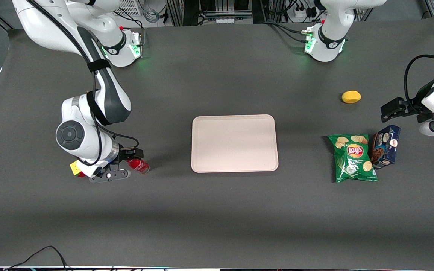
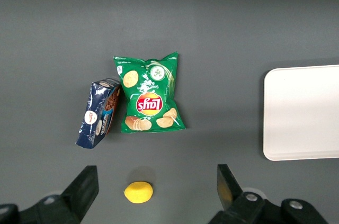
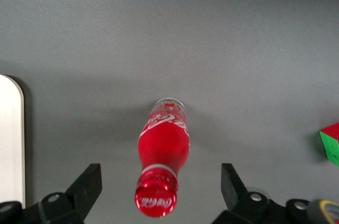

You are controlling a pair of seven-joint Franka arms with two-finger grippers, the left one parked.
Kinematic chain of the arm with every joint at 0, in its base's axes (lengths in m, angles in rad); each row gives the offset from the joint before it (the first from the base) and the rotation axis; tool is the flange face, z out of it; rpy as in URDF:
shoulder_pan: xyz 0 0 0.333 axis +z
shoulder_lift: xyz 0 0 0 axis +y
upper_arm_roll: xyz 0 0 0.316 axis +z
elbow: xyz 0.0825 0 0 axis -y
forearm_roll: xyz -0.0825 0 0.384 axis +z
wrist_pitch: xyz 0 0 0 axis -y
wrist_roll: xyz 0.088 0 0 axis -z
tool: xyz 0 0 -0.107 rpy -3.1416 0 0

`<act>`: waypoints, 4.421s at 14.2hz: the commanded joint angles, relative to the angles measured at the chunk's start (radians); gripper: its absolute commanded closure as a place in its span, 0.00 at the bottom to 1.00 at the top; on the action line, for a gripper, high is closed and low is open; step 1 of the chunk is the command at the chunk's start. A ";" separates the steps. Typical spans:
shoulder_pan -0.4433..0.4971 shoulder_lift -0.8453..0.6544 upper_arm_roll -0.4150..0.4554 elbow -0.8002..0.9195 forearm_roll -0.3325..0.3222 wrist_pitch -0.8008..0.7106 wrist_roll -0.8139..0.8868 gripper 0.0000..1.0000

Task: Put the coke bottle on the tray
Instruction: 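Close the right gripper around the bottle's neck, then lift the bottle and carry it over the white tray, then lower the bottle onto the tray and open the right gripper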

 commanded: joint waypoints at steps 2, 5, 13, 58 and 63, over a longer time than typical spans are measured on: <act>0.004 0.004 -0.002 -0.019 0.014 0.036 -0.043 0.00; 0.004 0.001 -0.002 -0.058 0.014 0.053 -0.043 0.00; 0.004 -0.019 -0.002 -0.082 0.014 0.053 -0.043 0.17; 0.289 0.103 0.121 0.220 -0.057 -0.039 0.614 1.00; 0.291 0.140 0.121 0.221 -0.055 -0.039 0.614 1.00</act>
